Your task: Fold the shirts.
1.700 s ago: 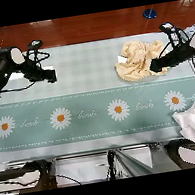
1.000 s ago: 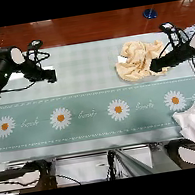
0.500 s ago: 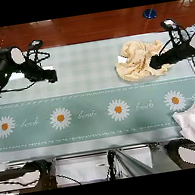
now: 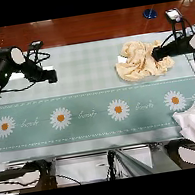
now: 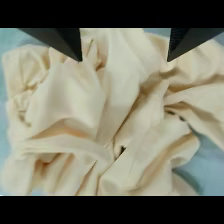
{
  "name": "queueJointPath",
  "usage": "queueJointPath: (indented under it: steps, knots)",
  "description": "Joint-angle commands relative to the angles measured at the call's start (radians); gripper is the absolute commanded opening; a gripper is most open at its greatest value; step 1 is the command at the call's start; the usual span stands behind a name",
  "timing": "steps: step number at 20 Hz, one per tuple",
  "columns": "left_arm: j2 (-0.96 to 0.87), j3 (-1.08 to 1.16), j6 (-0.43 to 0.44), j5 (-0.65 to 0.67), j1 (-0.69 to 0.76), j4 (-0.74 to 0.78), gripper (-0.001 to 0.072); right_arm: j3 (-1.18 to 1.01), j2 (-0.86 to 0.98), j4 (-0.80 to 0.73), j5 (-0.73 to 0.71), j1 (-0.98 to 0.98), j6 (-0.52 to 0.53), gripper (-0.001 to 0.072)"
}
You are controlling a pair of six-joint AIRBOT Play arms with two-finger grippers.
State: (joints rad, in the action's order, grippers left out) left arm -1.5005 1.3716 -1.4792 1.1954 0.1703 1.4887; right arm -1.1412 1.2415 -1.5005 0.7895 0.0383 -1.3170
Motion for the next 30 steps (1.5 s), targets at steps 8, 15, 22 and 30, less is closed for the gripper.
queueJointPath:
  steps: [8,15,22,30]
  knots:
    - [0.000,0.000,0.002,0.013,-0.014,0.021,0.0720,0.000,0.209,0.001,-0.155,0.110,-0.142,0.0594]
    - [0.000,0.000,0.002,0.013,-0.014,0.021,0.0720,0.000,0.386,0.310,-0.229,0.108,-0.119,0.0403]
    - [0.005,0.028,0.080,0.055,-0.014,0.021,0.0363,0.000,0.268,0.801,-0.142,0.107,0.282,0.0028]
    - [0.108,0.279,0.083,0.195,-0.014,-0.224,0.0382,-0.066,-0.171,1.401,0.200,0.061,0.416,0.0028]
